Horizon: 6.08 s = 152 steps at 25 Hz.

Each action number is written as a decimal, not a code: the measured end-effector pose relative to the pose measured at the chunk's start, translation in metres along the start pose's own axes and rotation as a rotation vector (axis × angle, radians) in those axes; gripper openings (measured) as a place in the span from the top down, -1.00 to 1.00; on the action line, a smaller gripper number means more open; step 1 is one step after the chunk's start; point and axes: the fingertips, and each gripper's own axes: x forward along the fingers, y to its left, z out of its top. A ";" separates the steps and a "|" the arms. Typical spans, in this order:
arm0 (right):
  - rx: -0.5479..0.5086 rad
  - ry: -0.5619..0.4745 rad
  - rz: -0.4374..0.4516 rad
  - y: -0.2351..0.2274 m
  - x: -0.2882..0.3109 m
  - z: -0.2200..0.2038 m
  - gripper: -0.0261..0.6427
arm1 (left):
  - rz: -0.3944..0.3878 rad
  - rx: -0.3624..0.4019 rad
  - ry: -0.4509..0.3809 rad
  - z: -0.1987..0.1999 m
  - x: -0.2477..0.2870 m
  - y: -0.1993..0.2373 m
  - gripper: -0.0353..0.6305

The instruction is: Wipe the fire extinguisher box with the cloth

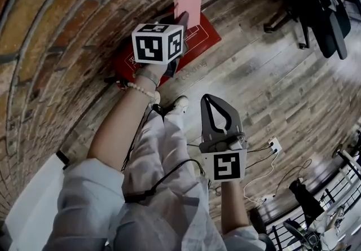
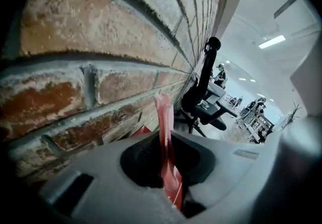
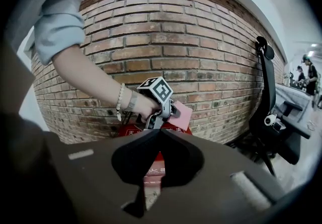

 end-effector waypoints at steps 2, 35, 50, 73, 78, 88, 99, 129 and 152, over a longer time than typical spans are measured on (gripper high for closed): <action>0.014 0.004 -0.003 -0.001 -0.001 -0.002 0.90 | 0.012 -0.027 0.017 -0.003 0.009 0.005 0.86; 0.040 0.033 0.005 0.004 -0.005 -0.020 0.90 | 0.229 -0.152 0.193 -0.046 0.048 0.053 0.85; 0.024 0.032 0.022 0.022 0.000 -0.012 0.90 | 0.252 -0.186 0.166 -0.058 0.025 0.065 0.85; -0.011 0.015 0.058 0.056 0.001 0.003 0.90 | 0.339 -0.224 0.151 -0.087 -0.035 0.097 0.85; -0.026 0.010 0.067 0.063 0.003 0.007 0.90 | 0.360 -0.225 0.149 -0.093 -0.048 0.105 0.85; -0.050 0.011 0.090 0.081 0.005 0.014 0.90 | 0.407 -0.272 0.136 -0.109 -0.085 0.128 0.85; -0.069 0.003 0.124 0.105 0.011 0.025 0.90 | 0.458 -0.320 0.127 -0.132 -0.128 0.148 0.85; -0.070 0.009 0.154 0.132 0.026 0.031 0.90 | 0.556 -0.421 0.157 -0.200 -0.205 0.181 0.86; -0.004 0.010 0.067 0.094 0.010 0.017 0.90 | 0.271 -0.424 0.060 -0.142 -0.199 0.070 0.86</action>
